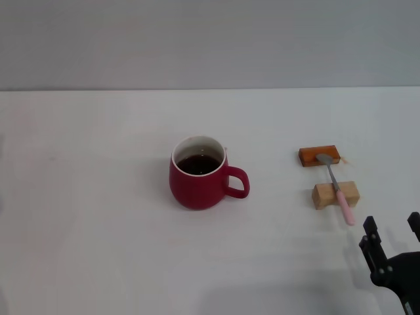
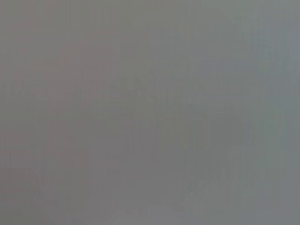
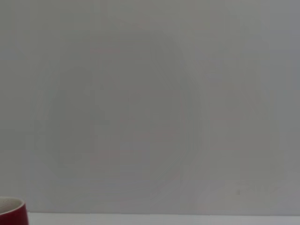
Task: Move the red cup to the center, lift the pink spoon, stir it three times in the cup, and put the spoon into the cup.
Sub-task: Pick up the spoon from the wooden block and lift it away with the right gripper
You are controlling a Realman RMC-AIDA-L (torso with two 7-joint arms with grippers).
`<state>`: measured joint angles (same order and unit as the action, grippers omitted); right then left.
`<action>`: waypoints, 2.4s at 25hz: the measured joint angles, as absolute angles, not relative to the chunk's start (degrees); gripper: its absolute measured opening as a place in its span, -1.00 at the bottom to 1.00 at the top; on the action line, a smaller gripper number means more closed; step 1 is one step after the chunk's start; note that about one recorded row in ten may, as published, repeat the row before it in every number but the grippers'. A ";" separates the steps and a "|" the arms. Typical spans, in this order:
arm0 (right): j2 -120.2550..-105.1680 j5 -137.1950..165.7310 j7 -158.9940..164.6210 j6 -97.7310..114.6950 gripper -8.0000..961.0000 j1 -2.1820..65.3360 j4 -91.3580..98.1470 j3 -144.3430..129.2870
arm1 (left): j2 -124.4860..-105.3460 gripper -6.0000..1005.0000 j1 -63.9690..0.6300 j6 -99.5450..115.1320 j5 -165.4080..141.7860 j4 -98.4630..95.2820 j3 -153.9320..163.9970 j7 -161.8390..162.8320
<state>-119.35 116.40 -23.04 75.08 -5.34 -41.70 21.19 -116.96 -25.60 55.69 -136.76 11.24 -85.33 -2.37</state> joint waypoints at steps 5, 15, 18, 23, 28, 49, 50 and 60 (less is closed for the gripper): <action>-119.34 110.22 -19.04 77.10 0.42 -1.82 -38.64 16.52 | -117.14 0.68 -25.55 55.62 -136.76 11.17 -85.29 -2.37; -119.13 109.40 -17.36 73.98 0.42 0.58 -37.49 15.00 | -117.25 0.68 -25.48 55.72 -136.76 11.16 -85.19 -2.37; -119.17 109.38 -17.35 73.23 0.42 0.74 -37.40 15.32 | -117.25 0.68 -25.49 55.72 -136.76 11.16 -85.16 -2.37; -119.11 108.28 -17.23 71.75 0.42 1.54 -37.47 15.94 | -117.33 0.68 -25.53 55.72 -136.76 11.16 -85.16 -2.37; -119.02 107.12 -17.08 70.61 0.42 2.58 -37.49 15.89 | -117.33 0.68 -25.64 55.72 -136.75 11.16 -85.16 -2.37; -118.92 106.95 -15.74 63.37 0.36 7.32 -36.04 18.21 | -117.42 0.68 -25.79 55.81 -136.76 11.47 -85.16 -2.37; -118.92 106.95 -15.43 63.26 0.36 7.54 -35.89 18.21 | -117.42 0.68 -25.79 55.81 -136.76 11.52 -85.16 -2.37; -118.98 106.30 -14.42 61.85 0.31 9.11 -35.11 18.19 | -117.36 0.68 -26.40 55.81 -136.76 11.32 -85.16 -2.37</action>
<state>-118.98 106.30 -14.42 61.85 9.11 -35.11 18.19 -117.36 -26.40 55.81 -136.76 11.32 -85.16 -2.37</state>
